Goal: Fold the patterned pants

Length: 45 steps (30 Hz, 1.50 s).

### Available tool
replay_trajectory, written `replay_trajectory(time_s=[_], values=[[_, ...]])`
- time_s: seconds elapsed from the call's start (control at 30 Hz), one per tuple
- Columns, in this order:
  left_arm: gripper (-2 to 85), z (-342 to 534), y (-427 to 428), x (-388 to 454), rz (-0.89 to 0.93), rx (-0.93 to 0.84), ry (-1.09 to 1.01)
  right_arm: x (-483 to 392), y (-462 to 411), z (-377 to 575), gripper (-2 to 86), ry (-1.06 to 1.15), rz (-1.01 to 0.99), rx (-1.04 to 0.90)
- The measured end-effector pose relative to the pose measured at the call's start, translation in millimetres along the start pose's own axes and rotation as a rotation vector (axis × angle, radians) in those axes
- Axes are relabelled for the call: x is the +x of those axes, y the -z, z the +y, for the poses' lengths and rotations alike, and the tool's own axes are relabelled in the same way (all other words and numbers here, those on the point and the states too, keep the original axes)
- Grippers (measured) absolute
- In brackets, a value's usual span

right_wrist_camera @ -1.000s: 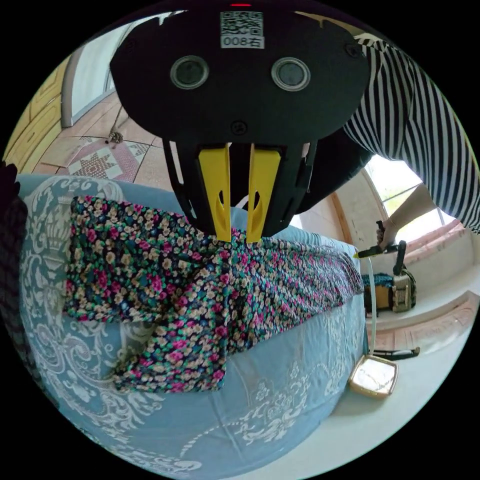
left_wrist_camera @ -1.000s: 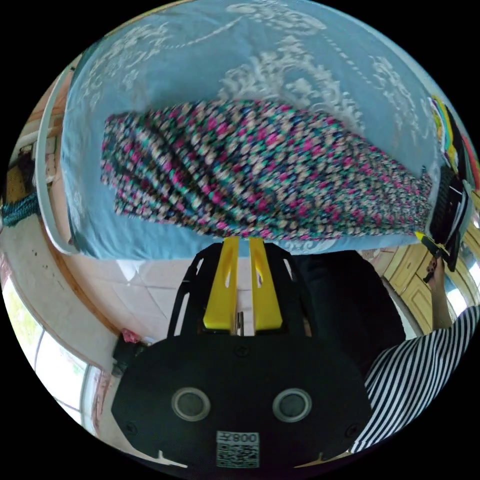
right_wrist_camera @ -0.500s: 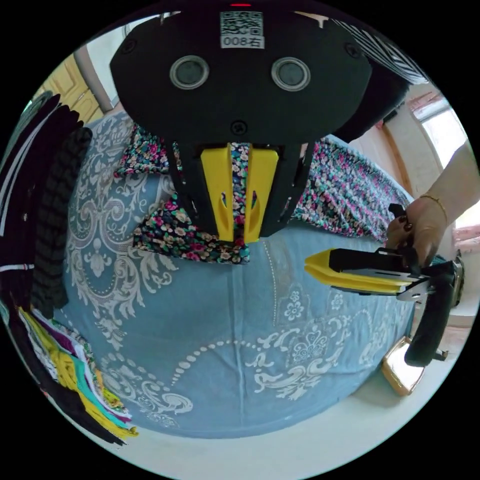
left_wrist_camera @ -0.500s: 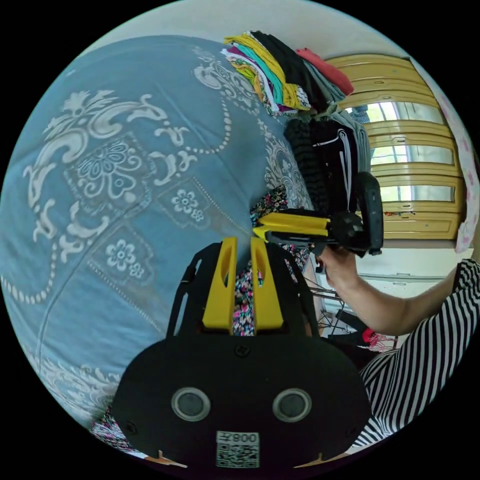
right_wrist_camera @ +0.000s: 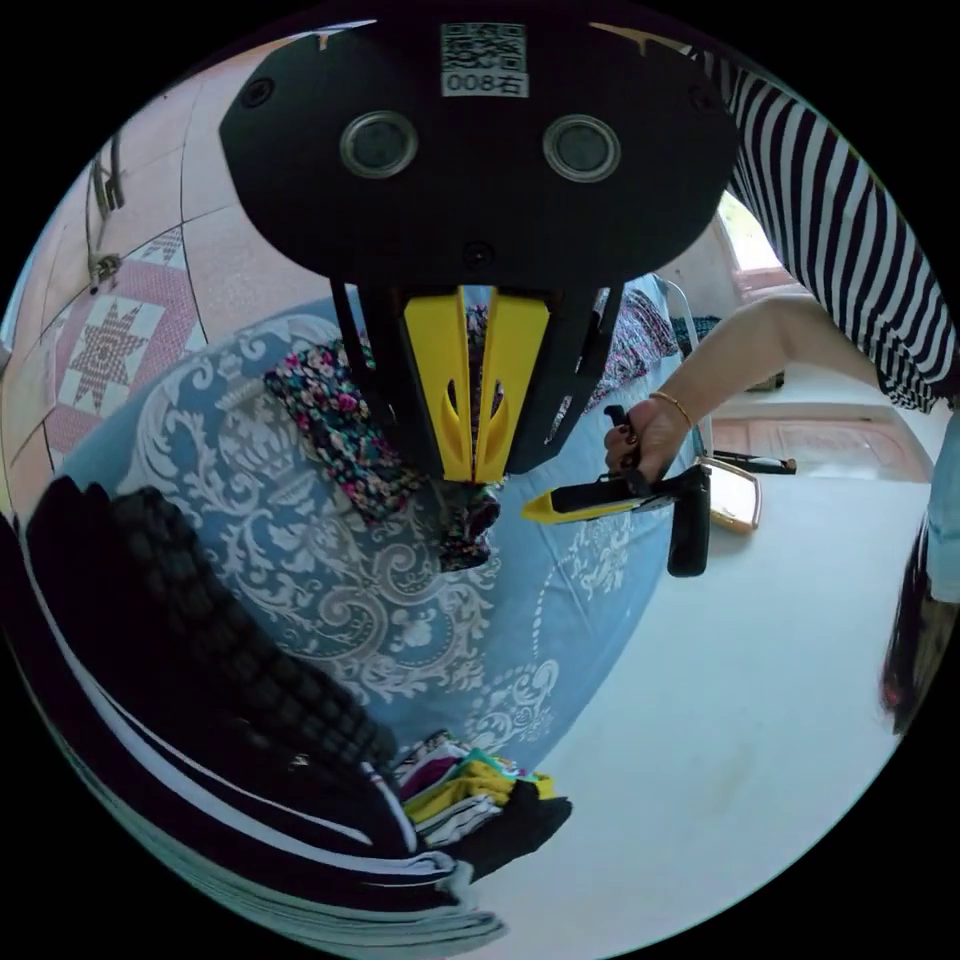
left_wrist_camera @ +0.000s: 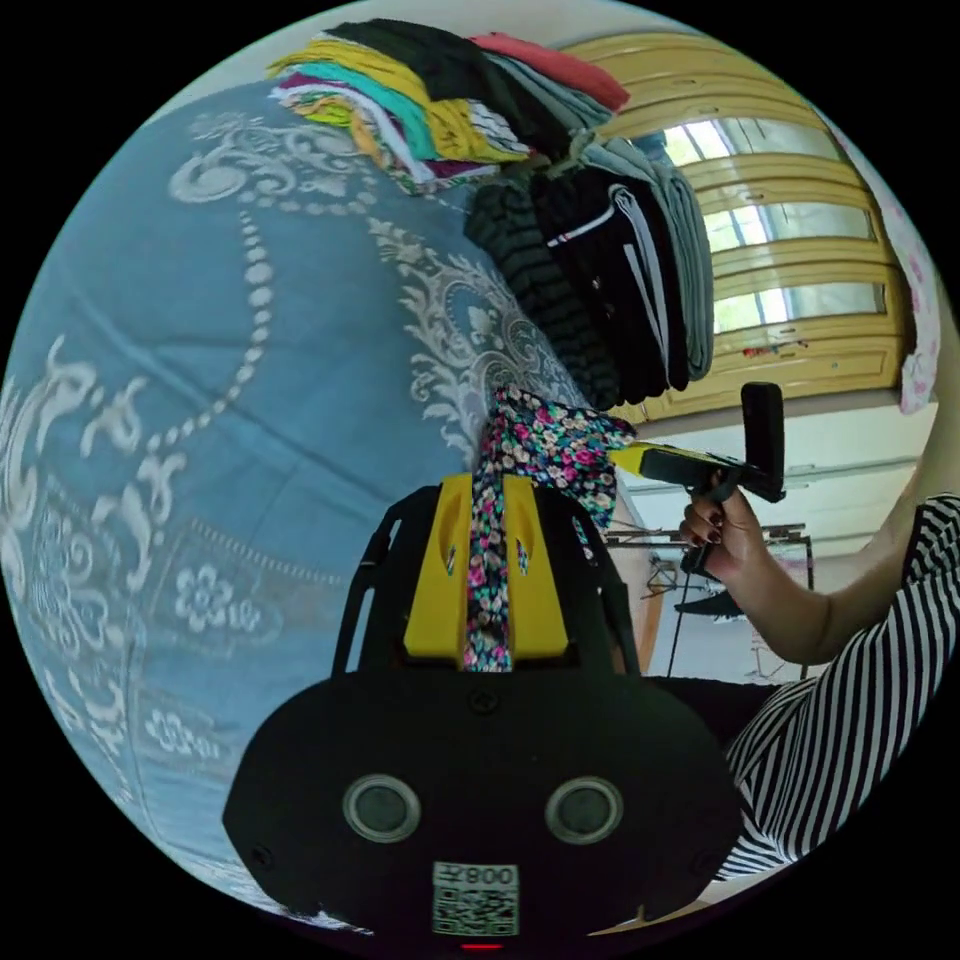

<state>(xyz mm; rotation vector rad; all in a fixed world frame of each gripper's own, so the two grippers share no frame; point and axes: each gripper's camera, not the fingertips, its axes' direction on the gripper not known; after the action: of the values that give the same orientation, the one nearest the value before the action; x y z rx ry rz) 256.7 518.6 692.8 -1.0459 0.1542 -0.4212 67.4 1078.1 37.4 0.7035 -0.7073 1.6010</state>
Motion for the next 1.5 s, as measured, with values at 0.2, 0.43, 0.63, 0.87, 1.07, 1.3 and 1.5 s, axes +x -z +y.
replay_trajectory(time_s=[0.2, 0.43, 0.63, 0.87, 1.07, 1.3, 1.5], values=[[2.2, -58.8, -65.3, 30.8, -0.135, -0.16, -0.133, 48.6, 16.2, 25.2, 0.0, -0.126, -0.031, 0.011], [0.7, -73.8, -75.6, 53.3, -0.164, -0.135, -0.179, 67.7, 28.3, 35.8, 0.1, -0.123, -0.052, 0.023], [0.4, -67.2, -66.3, 88.4, -0.082, -0.039, -0.232, 81.7, 50.1, 55.7, 0.1, -0.134, -0.042, 0.046], [0.5, -62.5, -97.2, 103.1, -0.11, -0.088, -0.268, 109.2, 37.2, 63.5, 0.1, -0.154, 0.054, 0.022], [1.0, -44.1, -111.5, 100.1, -0.181, -0.142, -0.271, 132.8, -2.2, 62.7, 0.2, -0.222, 0.023, -0.037], [1.4, -2.4, -76.5, 102.0, -0.179, -0.053, -0.26, 146.5, -9.4, 68.3, 0.4, -0.331, -0.013, 0.023], [0.8, 65.0, -31.9, 103.4, -0.116, 0.034, -0.199, 106.9, -38.0, 42.0, 0.2, -0.174, -0.068, -0.009]])
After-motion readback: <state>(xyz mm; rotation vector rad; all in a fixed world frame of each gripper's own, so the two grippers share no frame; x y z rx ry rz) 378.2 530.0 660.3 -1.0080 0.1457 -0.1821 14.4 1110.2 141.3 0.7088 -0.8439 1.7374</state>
